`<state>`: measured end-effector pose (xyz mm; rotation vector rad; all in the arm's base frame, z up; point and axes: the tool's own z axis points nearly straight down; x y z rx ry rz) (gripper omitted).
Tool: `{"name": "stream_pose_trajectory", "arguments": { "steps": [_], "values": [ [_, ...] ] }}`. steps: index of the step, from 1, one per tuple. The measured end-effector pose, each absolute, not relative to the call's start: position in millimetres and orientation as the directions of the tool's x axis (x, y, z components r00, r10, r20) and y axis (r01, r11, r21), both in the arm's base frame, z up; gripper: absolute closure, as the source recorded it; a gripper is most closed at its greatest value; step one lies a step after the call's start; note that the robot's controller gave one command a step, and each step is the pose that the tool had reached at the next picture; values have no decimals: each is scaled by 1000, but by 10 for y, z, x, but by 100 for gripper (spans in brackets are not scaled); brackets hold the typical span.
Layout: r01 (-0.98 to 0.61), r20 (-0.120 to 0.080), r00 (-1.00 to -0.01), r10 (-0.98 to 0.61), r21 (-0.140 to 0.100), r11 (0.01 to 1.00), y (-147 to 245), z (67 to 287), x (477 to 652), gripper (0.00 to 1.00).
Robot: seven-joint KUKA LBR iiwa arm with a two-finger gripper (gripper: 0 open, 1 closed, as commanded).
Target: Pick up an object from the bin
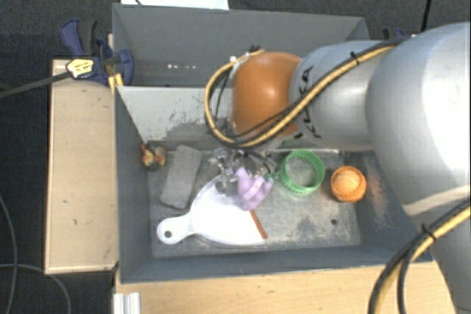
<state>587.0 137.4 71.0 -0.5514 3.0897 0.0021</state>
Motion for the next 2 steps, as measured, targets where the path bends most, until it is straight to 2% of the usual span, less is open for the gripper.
{"name": "stream_pose_trajectory", "arguments": {
  "steps": [1, 2],
  "values": [
    [-346, -3, -938, -346, 1, 938, 1374, 710, 5870, 100],
    [-405, -2, -914, -405, 0, 914, 1411, 2878, 5632, 100]
  ]
}}
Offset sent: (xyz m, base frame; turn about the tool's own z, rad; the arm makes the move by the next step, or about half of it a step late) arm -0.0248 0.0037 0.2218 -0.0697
